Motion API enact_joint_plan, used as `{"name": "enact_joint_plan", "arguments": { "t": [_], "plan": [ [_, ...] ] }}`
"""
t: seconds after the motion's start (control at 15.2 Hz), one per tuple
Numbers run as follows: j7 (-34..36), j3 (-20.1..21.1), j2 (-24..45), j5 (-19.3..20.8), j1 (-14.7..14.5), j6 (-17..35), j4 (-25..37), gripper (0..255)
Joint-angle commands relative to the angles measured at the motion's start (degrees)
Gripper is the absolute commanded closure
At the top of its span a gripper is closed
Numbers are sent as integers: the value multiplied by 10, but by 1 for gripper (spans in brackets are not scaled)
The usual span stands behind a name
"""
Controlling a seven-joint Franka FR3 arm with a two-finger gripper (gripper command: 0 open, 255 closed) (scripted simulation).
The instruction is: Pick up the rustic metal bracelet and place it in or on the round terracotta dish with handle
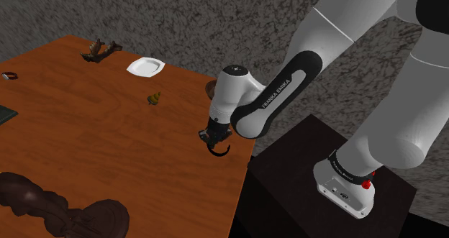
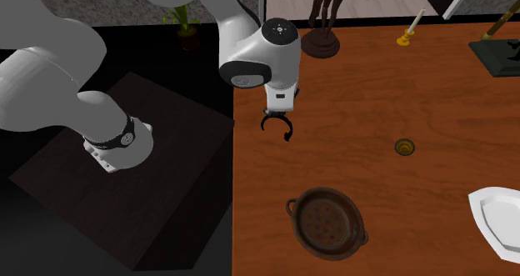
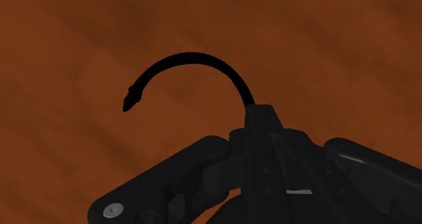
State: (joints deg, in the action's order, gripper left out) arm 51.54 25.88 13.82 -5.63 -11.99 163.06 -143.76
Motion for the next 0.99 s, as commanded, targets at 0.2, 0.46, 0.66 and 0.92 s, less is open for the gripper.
{"name": "enact_joint_plan", "arguments": {
  "t": [0.2,0.46,0.66,0.92],
  "plan": [
    [-5,-6,21,-2,12,-95,61,0],
    [2,-22,75,10,14,-198,146,0],
    [8,-27,95,18,7,-177,144,0],
    [12,-31,112,24,1,-160,144,0]
  ]
}}
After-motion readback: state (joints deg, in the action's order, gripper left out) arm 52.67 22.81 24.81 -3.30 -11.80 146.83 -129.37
